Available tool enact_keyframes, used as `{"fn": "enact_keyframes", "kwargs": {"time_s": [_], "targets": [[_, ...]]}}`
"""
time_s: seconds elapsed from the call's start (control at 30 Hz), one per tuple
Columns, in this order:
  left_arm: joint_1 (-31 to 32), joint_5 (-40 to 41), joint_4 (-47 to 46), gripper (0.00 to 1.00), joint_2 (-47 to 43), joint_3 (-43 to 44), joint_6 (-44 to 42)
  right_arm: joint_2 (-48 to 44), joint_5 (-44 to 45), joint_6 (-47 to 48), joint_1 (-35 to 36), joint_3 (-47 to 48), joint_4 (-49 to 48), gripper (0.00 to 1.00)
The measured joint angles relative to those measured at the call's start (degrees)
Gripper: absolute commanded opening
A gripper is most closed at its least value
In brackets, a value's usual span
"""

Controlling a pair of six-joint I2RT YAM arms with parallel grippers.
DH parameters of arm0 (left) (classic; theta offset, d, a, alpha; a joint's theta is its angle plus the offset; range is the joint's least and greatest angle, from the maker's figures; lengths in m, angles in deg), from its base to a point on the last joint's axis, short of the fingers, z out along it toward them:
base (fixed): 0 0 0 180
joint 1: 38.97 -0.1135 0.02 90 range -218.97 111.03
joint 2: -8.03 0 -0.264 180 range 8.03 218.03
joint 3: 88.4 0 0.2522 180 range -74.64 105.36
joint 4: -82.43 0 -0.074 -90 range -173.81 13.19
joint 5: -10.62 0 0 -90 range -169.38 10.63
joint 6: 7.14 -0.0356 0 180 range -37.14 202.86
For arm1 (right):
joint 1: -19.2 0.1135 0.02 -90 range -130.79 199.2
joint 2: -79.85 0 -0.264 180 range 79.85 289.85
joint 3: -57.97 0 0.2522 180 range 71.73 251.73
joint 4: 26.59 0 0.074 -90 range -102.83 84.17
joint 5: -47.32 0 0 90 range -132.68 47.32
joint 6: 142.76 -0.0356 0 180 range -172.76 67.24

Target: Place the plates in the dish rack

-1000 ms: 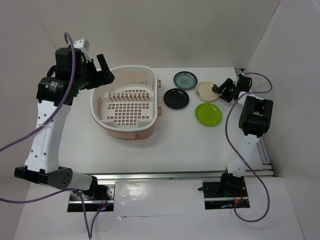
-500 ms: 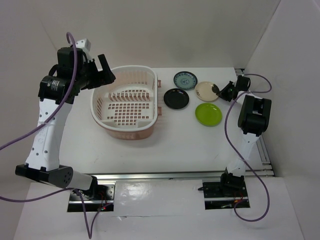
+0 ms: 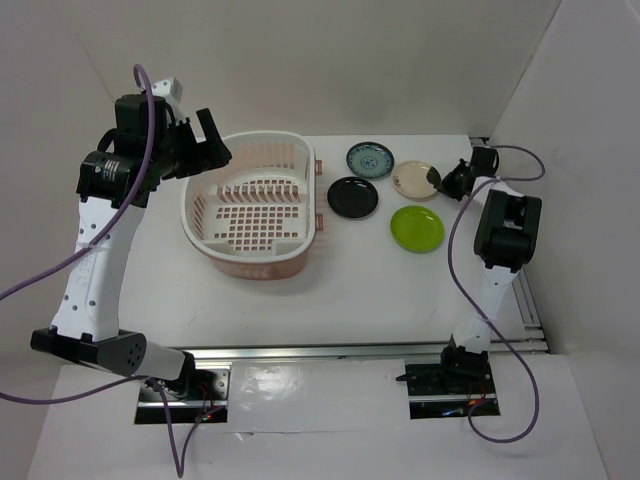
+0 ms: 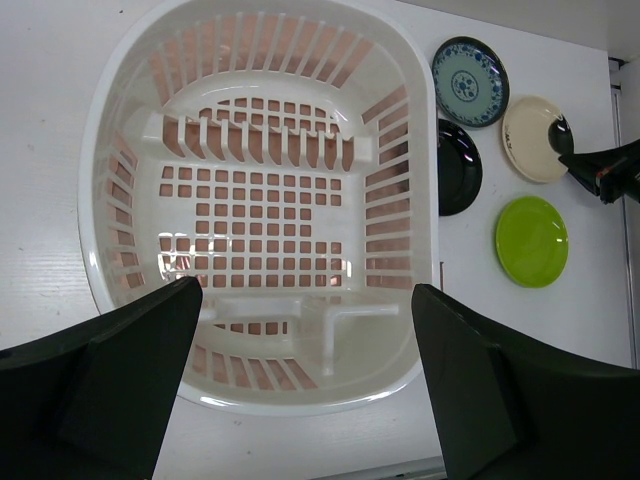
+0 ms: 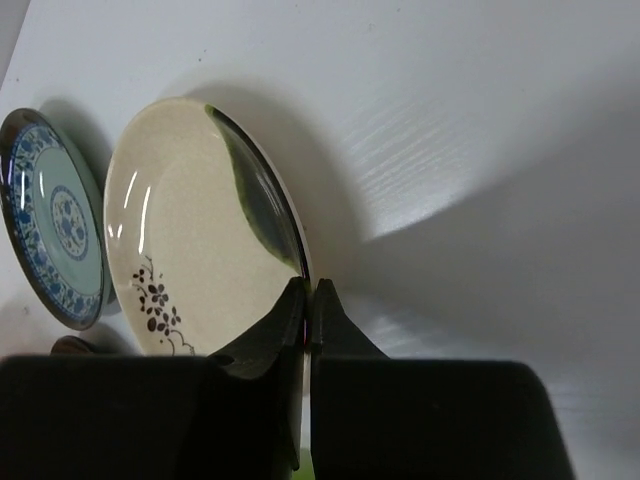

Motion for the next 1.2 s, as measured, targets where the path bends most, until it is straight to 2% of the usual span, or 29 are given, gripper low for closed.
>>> {"fn": "enact_keyframes", "kwargs": {"time_s": [0.33, 0.5, 0.6, 0.7, 0.8, 0.9, 1.07, 1.2], "targets": [[0.00, -0.87, 0.00, 1.00, 0.02, 0.00, 0.00, -12.02, 17.11, -1.92, 1.46, 0.22, 10.69, 0.00], [0.00, -1.90, 0.00, 1.00, 1.07, 1.18, 0.00, -23.04, 20.15, -2.01, 6.54, -0.20, 8.55, 0.00], [0.00, -3.10, -0.02, 1.00, 2.38, 2.60, -0.02, -29.86, 14.34, -0.83, 9.18, -3.30, 2.14, 0.00], [-0.02, -6.12, -0.55, 1.00, 3.63, 3.54, -0.02, -35.34, 1.18, 1.05, 10.49, -8.63, -8.09, 0.00], [0.28, -9.94, -0.96, 1.00, 4.85, 4.33, -0.31, -36.74, -10.71, 2.36, 11.98, -10.45, -14.38, 0.00], [1.29, -13.05, -1.42, 1.00, 6.71, 6.69, -1.22, -36.72, -19.23, 4.28, 15.28, -10.16, -15.80, 0.00], [3.69, -16.35, -4.52, 1.00, 8.26, 8.22, -1.55, -36.65, -25.53, 8.26, 24.24, -8.35, -14.64, 0.00], [5.14, -17.11, -10.34, 1.00, 5.64, 1.84, -1.53, -36.68, -27.82, 8.92, 28.37, -8.26, -14.62, 0.00]]}}
